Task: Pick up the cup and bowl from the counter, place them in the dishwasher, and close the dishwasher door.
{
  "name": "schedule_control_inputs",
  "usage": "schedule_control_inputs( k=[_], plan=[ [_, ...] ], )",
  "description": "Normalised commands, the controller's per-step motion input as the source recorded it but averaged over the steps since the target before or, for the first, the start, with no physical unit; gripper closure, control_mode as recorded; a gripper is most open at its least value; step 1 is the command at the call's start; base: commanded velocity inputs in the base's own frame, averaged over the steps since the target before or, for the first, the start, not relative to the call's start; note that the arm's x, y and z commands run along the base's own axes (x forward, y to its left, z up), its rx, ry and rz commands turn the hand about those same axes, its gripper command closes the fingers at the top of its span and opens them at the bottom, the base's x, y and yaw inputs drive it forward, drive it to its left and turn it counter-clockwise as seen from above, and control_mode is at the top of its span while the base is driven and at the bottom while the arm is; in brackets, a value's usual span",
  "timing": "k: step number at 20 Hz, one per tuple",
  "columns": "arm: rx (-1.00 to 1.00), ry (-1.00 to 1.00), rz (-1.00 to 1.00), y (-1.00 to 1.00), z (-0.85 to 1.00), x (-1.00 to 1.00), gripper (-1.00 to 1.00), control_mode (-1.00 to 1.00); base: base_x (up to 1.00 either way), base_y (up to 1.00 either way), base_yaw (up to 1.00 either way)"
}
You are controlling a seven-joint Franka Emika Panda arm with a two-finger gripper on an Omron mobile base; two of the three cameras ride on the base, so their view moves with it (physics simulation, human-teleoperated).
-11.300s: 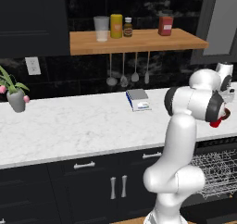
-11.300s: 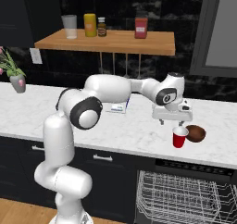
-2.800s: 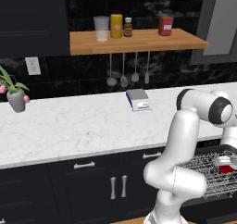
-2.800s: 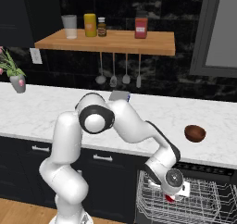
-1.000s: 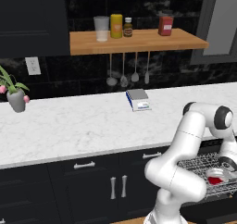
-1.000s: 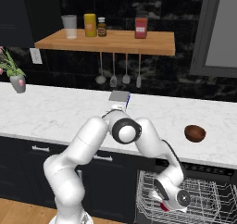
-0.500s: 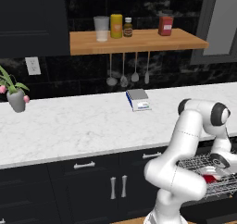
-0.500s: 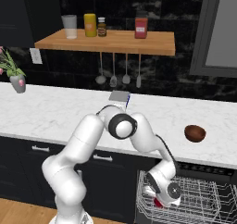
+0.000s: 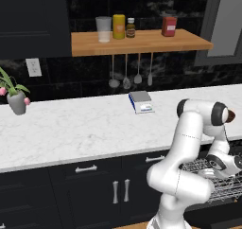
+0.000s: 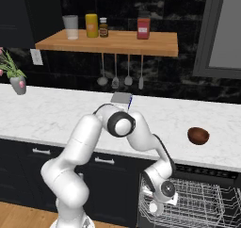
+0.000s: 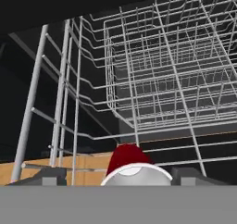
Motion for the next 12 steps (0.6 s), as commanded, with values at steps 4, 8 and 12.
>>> schedule_control_inputs(
  k=[4,8,12],
  plan=[
    [0.05,-0.12,-0.02,-0.06,0.73,-0.42,-1.00,-1.00,0.00,0.00,0.00],
    [0.12,-0.16,-0.03,-0.12,1.00,-0.41,-1.00,-1.00,0.00,0.00,0.00],
    [0.13,-0.12,-0.02,-0.24,1.00,-0.17,-1.00,-1.00,0.00,0.00,0.00]
  ],
)
